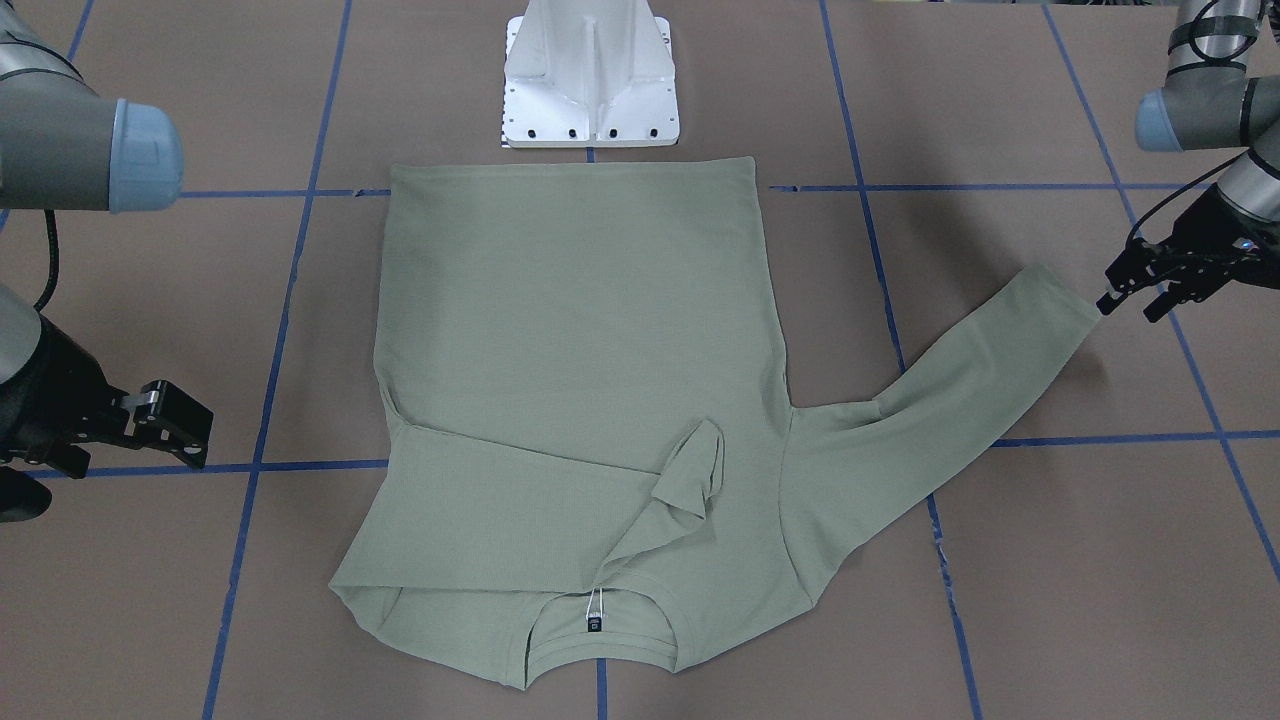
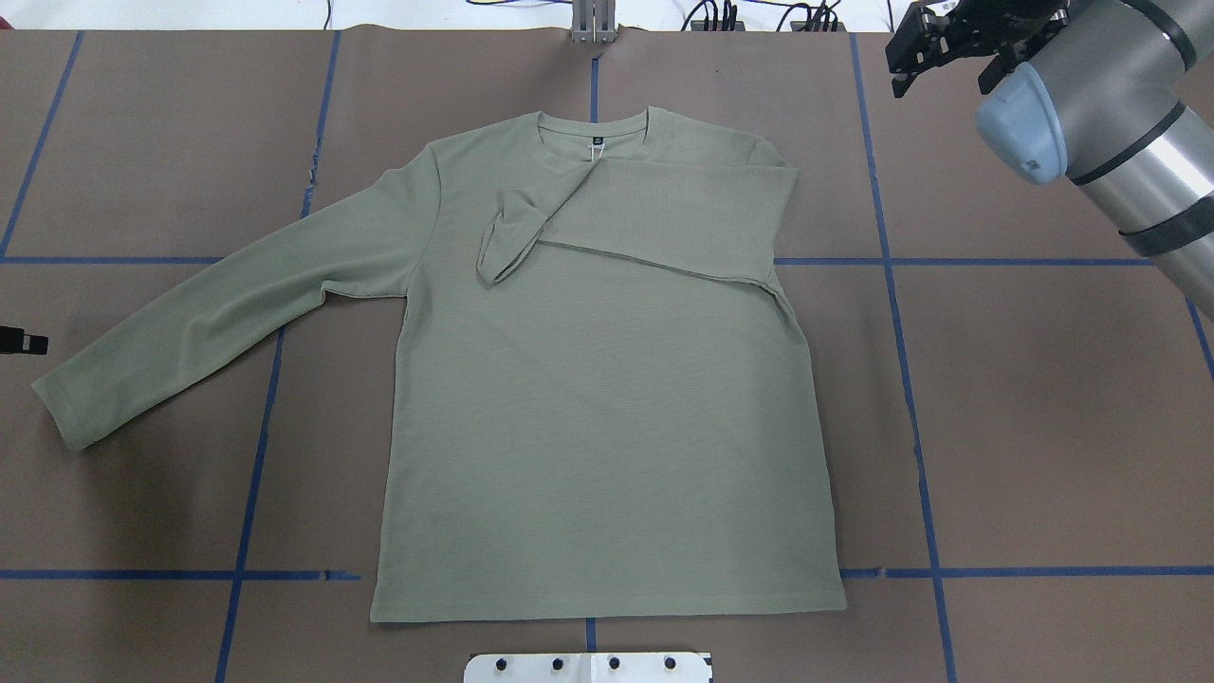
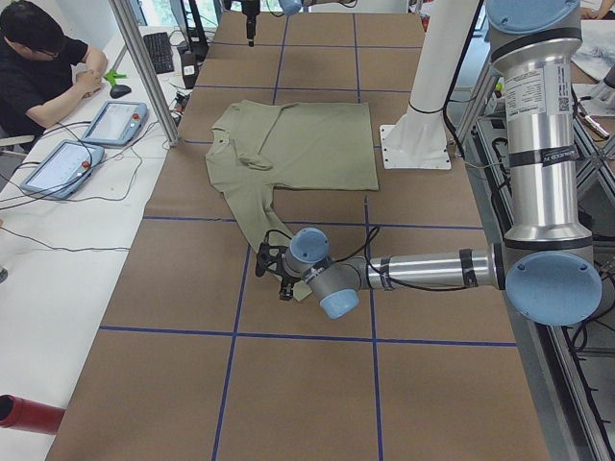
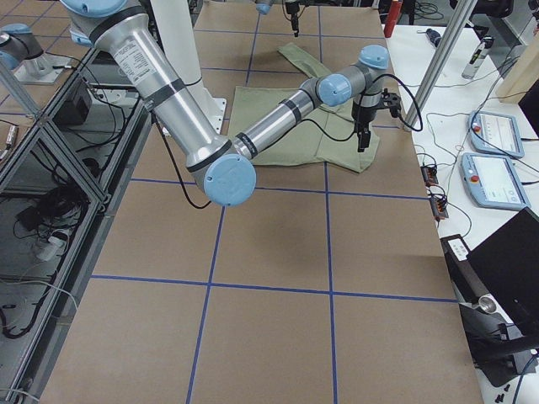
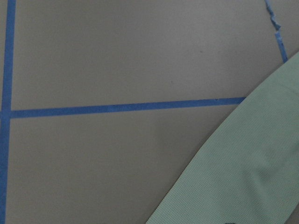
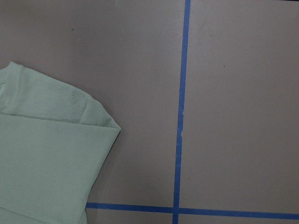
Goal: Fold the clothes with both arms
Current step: 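Release the sleeve on the shirt and raise the right gripper away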
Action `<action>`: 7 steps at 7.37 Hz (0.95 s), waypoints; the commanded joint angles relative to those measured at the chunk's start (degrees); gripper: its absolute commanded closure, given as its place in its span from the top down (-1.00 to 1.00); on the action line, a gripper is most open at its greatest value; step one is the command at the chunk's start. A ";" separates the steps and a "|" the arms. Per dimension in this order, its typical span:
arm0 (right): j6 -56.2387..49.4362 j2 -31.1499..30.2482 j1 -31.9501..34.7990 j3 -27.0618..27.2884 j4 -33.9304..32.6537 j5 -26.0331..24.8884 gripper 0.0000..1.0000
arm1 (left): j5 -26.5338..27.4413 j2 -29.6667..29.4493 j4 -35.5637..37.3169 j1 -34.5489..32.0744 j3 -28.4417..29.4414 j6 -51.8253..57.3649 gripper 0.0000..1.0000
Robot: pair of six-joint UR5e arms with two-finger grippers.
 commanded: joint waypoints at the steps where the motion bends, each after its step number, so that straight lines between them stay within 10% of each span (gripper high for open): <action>1: 0.01 -0.55 0.09 0.68 0.00 -0.14 1.00 | -1.12 -0.28 -1.05 0.74 1.78 0.21 0.47; 7: 0.45 -1.17 0.09 0.95 0.00 -0.14 1.00 | -1.21 -0.72 -1.40 3.91 3.70 3.00 0.30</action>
